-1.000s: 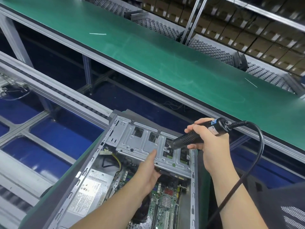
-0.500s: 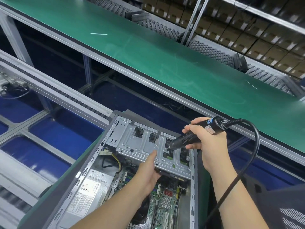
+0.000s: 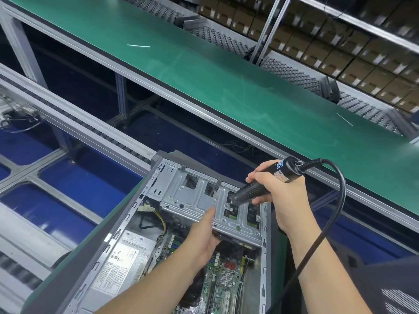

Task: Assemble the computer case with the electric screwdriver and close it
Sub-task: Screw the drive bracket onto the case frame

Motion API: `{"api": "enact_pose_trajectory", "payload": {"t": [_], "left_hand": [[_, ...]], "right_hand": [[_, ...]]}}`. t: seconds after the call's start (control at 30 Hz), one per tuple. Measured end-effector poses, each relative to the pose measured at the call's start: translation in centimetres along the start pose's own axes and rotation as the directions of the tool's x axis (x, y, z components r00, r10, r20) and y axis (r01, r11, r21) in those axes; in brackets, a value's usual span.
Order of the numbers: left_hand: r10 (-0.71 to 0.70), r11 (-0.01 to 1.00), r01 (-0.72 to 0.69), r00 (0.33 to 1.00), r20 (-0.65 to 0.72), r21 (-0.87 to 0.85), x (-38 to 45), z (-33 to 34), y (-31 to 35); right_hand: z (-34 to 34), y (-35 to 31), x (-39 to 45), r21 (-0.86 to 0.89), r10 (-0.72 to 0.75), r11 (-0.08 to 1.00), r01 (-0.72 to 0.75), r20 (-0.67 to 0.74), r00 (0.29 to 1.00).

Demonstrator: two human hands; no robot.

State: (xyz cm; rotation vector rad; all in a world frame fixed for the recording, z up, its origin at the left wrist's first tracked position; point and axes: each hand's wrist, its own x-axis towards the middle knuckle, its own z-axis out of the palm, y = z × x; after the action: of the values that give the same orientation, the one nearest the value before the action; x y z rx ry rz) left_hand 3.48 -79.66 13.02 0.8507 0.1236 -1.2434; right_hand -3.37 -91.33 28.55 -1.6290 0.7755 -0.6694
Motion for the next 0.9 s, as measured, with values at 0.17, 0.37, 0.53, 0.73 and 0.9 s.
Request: {"api": "enact_pose_trajectory", "payload": {"t": [0.17,0.37,0.53,0.73,0.9], "left_hand": [[-0.005,1.000,0.005,1.000,-0.001,0.004,0.0,-0.1,0.0],[-0.019,1.000,0.019,1.000,-0.008,-0.010,-0.1,0.0,0.1],[-0.022,1.000,0.022,1.000,-0.011,-0.008,-0.2,0.1,0.2],[-0.014,1.000,0.014,1.000,-0.001,-0.004,-0.3,0.1,0.2],[-0.009,1.000,0.009,1.000,0.003,0.004,-0.4,0.2,0.2]], "right_hand": [[0.2,0.0,0.1,-0.022,0.017,1.000,-0.017,-0.010,1.000],[0.1,-0.3,-0.2,0.011,-0.012,1.000,0.012,0.006,1.000],[0.1,-0.4,-0.5,0.027,-0.025,0.999,0.025,0.011,1.000],[0.1,-0.3,-0.7,0.023,-0.036,0.999,0.036,0.009,0.999],[-0.1,-0.2,-0.9,0.034,-0.041,0.999,0.041,0.004,0.999]]}}
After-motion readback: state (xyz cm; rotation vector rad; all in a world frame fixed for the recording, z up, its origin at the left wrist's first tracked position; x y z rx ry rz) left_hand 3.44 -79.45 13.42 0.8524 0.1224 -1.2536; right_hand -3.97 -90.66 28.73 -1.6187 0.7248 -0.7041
